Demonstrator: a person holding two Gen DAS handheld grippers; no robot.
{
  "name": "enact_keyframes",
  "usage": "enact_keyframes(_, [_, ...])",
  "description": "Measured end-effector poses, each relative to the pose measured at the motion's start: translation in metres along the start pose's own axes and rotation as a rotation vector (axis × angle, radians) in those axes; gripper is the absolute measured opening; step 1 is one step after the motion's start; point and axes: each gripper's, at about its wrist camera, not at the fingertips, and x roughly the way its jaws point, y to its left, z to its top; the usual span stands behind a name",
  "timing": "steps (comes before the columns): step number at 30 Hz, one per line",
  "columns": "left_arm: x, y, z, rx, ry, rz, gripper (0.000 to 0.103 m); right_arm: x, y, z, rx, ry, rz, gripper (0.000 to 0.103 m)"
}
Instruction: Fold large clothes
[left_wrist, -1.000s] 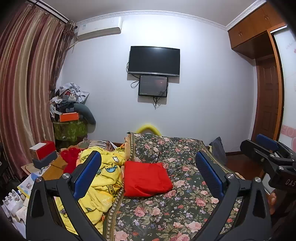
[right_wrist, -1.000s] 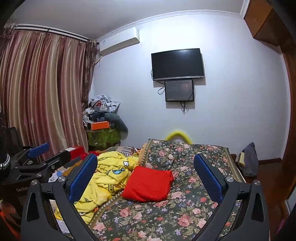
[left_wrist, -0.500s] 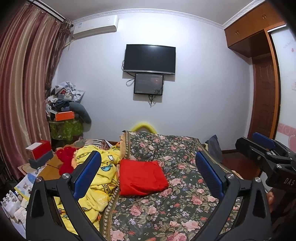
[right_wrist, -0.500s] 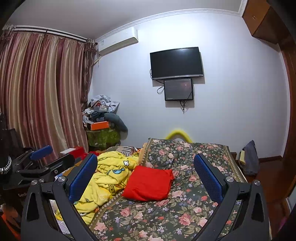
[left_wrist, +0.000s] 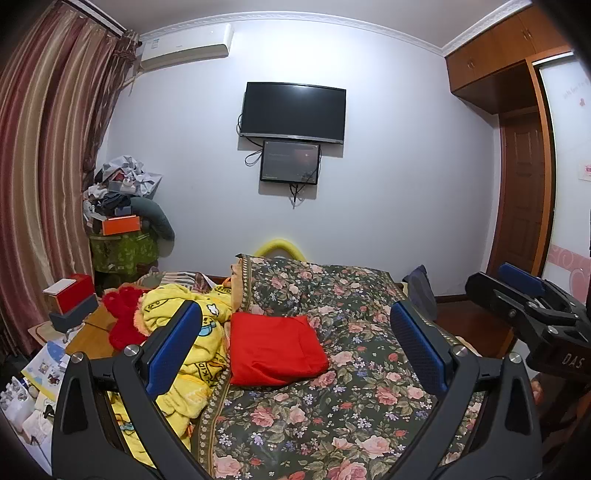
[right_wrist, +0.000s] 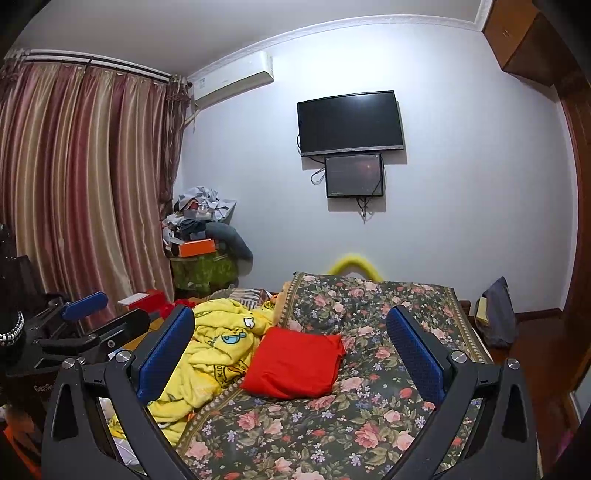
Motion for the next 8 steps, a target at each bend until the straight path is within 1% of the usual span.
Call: enact_keyframes(8, [0.0012,-0.0023,-0.0003,0.016,0.001,0.004,0.102,0.0025,-0.0003,0.0001,0.012,0.006,0.001,0.103])
